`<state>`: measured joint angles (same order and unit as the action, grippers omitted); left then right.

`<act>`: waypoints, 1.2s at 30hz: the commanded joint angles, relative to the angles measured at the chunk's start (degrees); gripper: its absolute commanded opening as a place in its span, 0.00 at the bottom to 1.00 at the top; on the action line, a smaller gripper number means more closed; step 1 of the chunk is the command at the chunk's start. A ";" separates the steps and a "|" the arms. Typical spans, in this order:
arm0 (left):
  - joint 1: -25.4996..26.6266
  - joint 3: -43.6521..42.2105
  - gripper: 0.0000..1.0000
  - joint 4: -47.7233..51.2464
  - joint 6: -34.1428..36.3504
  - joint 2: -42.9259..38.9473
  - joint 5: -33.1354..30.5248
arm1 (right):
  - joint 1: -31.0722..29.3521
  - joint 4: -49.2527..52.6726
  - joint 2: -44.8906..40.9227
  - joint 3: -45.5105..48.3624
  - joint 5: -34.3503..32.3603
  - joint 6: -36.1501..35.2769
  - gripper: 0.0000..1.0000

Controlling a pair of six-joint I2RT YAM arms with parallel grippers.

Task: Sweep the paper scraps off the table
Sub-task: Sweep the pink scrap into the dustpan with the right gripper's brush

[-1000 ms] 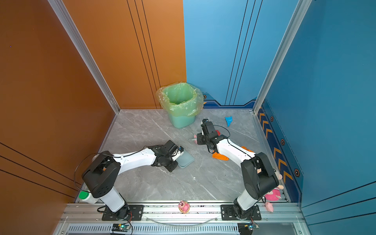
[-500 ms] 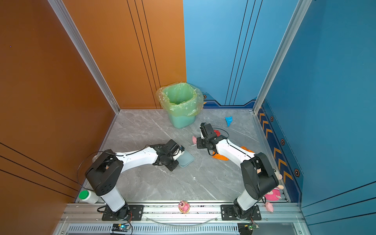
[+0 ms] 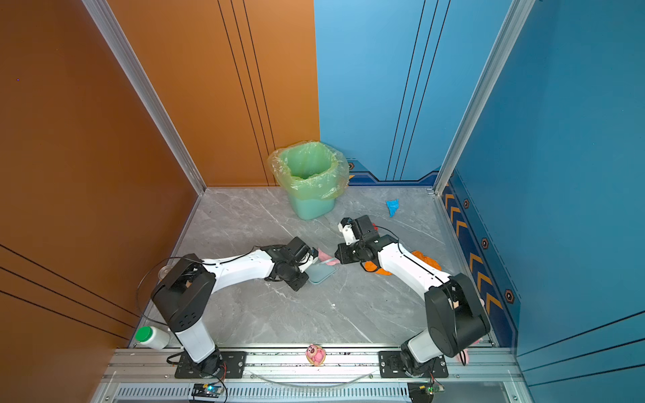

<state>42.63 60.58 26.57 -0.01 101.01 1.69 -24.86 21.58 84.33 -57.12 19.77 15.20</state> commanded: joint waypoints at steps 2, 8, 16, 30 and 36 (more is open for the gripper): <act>0.68 0.57 0.00 1.66 0.19 1.01 -1.00 | 2.63 0.48 -3.85 1.30 -4.74 -1.56 0.00; 0.86 0.90 0.00 1.65 0.17 1.21 -1.08 | 2.91 -4.42 -3.57 2.09 -15.85 -0.19 0.00; 1.20 2.08 0.00 1.65 0.54 2.06 -1.21 | -2.93 -11.35 0.32 4.45 -25.59 0.28 0.00; 1.49 3.32 0.00 1.79 0.91 3.62 -0.90 | -9.78 -5.52 2.04 5.69 -22.47 -7.16 0.00; 1.49 3.87 0.00 1.82 1.20 4.21 -0.90 | -10.54 -3.69 -1.77 8.60 -18.95 -8.21 0.00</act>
<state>43.27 63.72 26.61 0.23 103.66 1.34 -34.92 13.58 84.99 -50.54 -2.22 8.73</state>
